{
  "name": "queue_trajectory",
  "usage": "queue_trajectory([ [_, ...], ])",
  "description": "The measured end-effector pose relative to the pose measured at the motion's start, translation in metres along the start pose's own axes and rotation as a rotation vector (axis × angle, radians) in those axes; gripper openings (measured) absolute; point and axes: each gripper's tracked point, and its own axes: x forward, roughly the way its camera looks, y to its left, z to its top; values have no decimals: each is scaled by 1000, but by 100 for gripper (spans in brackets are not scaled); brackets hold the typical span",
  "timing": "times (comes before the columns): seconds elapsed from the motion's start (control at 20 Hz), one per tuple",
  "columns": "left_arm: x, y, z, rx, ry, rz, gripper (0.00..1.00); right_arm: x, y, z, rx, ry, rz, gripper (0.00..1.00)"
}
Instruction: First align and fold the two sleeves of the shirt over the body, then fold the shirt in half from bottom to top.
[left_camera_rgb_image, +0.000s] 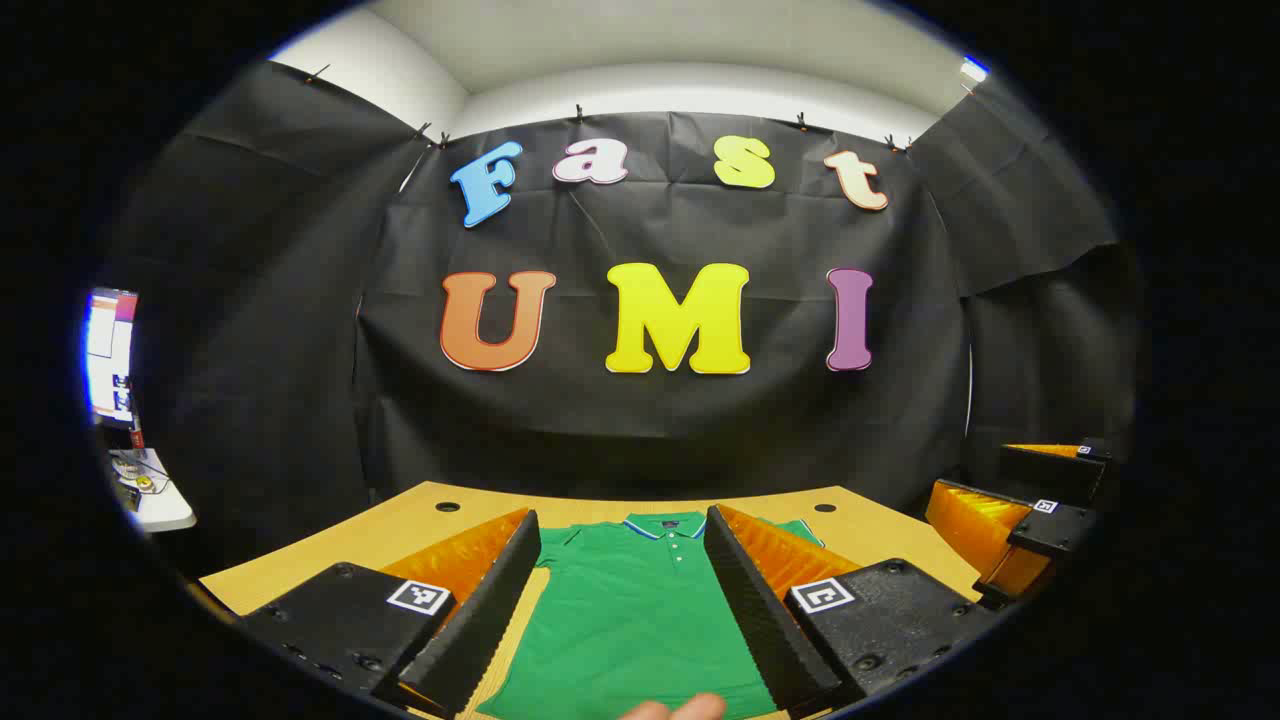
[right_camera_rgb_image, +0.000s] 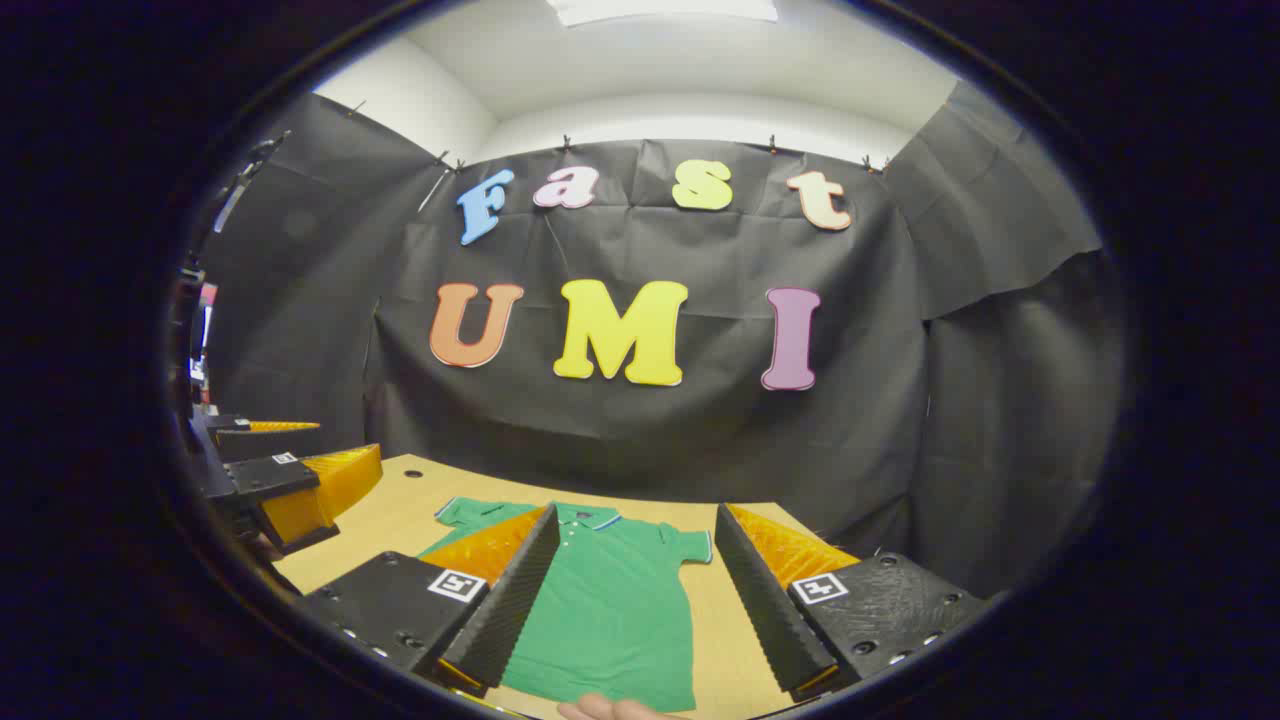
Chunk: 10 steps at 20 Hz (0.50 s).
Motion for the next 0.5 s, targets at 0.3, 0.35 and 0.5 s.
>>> queue_trajectory([
  [0.3, 9, 5, -10, -3, 31, 8, 100, 9, 0, -10, -13, 28, -4, 95],
  [0.35, 9, 5, -11, -7, 32, 8, 100, 10, 1, -11, -12, 29, -3, 95],
  [0.5, 10, 5, -14, -1, 38, 9, 100, 14, 6, -16, -12, 36, -5, 95],
])
